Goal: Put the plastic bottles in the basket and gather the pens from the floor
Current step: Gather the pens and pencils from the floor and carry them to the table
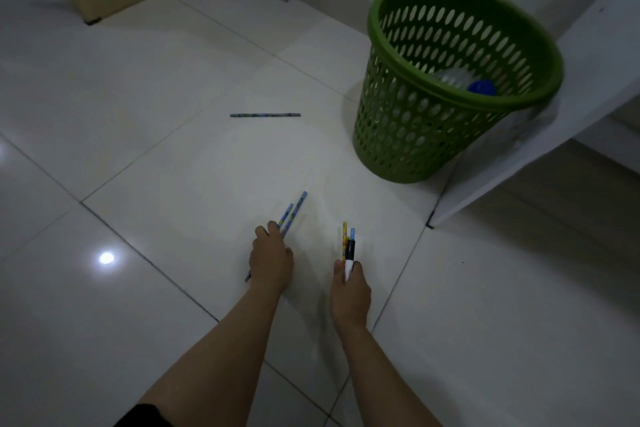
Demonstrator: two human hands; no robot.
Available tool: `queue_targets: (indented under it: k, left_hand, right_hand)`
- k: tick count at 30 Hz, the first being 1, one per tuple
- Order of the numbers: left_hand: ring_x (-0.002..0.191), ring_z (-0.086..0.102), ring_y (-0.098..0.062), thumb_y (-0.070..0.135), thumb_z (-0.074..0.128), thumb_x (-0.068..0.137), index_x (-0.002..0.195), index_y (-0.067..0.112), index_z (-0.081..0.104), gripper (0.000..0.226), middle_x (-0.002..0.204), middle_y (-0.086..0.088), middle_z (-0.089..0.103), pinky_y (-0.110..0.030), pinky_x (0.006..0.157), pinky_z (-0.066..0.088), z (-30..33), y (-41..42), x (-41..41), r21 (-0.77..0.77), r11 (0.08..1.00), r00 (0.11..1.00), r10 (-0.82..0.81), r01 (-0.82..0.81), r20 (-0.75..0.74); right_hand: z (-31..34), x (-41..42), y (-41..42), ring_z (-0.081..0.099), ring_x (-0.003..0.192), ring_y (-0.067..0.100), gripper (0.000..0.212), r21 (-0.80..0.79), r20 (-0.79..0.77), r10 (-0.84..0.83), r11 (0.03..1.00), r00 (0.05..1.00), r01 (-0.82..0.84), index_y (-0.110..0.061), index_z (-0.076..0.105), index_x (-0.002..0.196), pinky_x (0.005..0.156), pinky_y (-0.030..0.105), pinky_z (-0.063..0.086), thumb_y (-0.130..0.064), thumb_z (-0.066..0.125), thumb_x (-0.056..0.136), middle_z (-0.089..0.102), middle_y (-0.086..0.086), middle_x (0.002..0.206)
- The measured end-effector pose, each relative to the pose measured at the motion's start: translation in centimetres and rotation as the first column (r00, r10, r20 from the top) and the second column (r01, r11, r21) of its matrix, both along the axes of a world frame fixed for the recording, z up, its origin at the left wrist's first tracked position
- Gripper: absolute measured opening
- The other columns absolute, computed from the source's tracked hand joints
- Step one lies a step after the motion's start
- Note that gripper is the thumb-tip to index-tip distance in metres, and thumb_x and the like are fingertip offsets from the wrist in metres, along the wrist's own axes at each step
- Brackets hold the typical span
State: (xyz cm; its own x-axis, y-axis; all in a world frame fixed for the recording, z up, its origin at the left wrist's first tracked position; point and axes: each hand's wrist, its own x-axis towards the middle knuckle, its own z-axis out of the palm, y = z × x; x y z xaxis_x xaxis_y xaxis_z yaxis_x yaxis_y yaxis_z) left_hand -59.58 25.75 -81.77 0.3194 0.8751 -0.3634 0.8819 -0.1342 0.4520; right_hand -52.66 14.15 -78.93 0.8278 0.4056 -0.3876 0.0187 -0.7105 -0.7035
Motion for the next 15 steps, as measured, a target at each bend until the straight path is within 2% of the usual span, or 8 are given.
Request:
queue_targets:
  k: [4, 6, 8, 10, 12, 15]
  left_hand:
    - [0.105, 0.053, -0.041, 0.012, 0.044, 0.095, 0.117, -0.002, 0.041, 0.027, 0.125, -0.023, 0.042, -0.046, 0.081, 0.045, -0.3, 1.2, 0.3, -0.052, 0.999, 0.999, -0.009, 0.007, -0.049]
    - [0.112, 0.051, -0.041, 0.015, 0.045, 0.094, 0.119, -0.004, 0.041, 0.031, 0.126, -0.026, 0.045, -0.046, 0.088, 0.044, 0.2, 2.1, 0.4, -0.121, 0.992, 0.999, 0.03, -0.033, -0.03]
    - [0.114, 0.051, -0.042, 0.019, 0.045, 0.094, 0.117, -0.005, 0.043, 0.033, 0.124, -0.029, 0.051, -0.045, 0.091, 0.044, 1.6, 3.3, 0.5, -0.183, 0.981, 0.998, 0.067, -0.067, -0.005]
    - [0.113, 0.053, -0.044, 0.018, 0.041, 0.096, 0.115, -0.007, 0.045, 0.031, 0.121, -0.032, 0.054, -0.045, 0.091, 0.045, 3.6, 4.9, 0.5, -0.151, 0.988, 1.0, 0.012, -0.012, 0.0]
    - [0.112, 0.054, -0.045, 0.013, 0.039, 0.096, 0.115, -0.007, 0.046, 0.028, 0.12, -0.031, 0.056, -0.046, 0.09, 0.046, 5.9, 6.8, 0.5, -0.103, 0.993, 0.998, -0.06, 0.058, -0.011]
    - [0.115, 0.054, -0.044, 0.009, 0.038, 0.096, 0.119, -0.008, 0.045, 0.029, 0.124, -0.03, 0.055, -0.043, 0.092, 0.044, 8.9, 9.3, 0.9, -0.122, 0.989, 0.997, -0.082, 0.08, -0.01]
  right_hand:
    - [0.6, 0.1, 0.7, 0.061, 0.078, 0.03, 0.028, 0.019, 0.034, 0.039, 0.999, 0.999, -0.039, -0.008, 0.052, 0.088, 0.059, 0.029, 0.037, -0.033, 0.044, 0.097, 0.063, 0.013, 0.081]
    - [1.2, 0.4, 1.0, 0.057, 0.071, 0.027, 0.026, 0.017, 0.043, 0.125, 0.992, 0.991, -0.125, -0.012, 0.047, 0.085, 0.051, 0.027, 0.035, -0.035, 0.043, 0.097, 0.058, 0.008, 0.075]
    - [1.9, 1.1, 1.3, 0.057, 0.07, 0.029, 0.026, -0.026, 0.057, 0.181, 0.983, 0.982, -0.18, -0.012, 0.047, 0.085, 0.051, 0.028, 0.036, -0.036, 0.044, 0.097, 0.055, 0.005, 0.073]
    - [2.8, 1.7, 1.5, 0.062, 0.079, 0.036, 0.027, -0.067, 0.051, 0.177, 0.983, 0.983, -0.173, -0.011, 0.047, 0.086, 0.061, 0.033, 0.042, -0.036, 0.044, 0.096, 0.057, 0.011, 0.077]
    - [4.5, 2.1, 2.5, 0.062, 0.092, 0.038, 0.026, -0.096, -0.01, 0.096, 0.991, 0.995, -0.097, -0.011, 0.048, 0.087, 0.073, 0.035, 0.046, -0.035, 0.044, 0.096, 0.063, 0.021, 0.09]
    - [8.0, 2.5, 6.2, 0.058, 0.107, 0.037, 0.03, -0.095, -0.101, -0.033, 0.995, 0.994, 0.023, -0.005, 0.056, 0.105, 0.087, 0.036, 0.046, -0.031, 0.044, 0.096, 0.062, 0.024, 0.114]
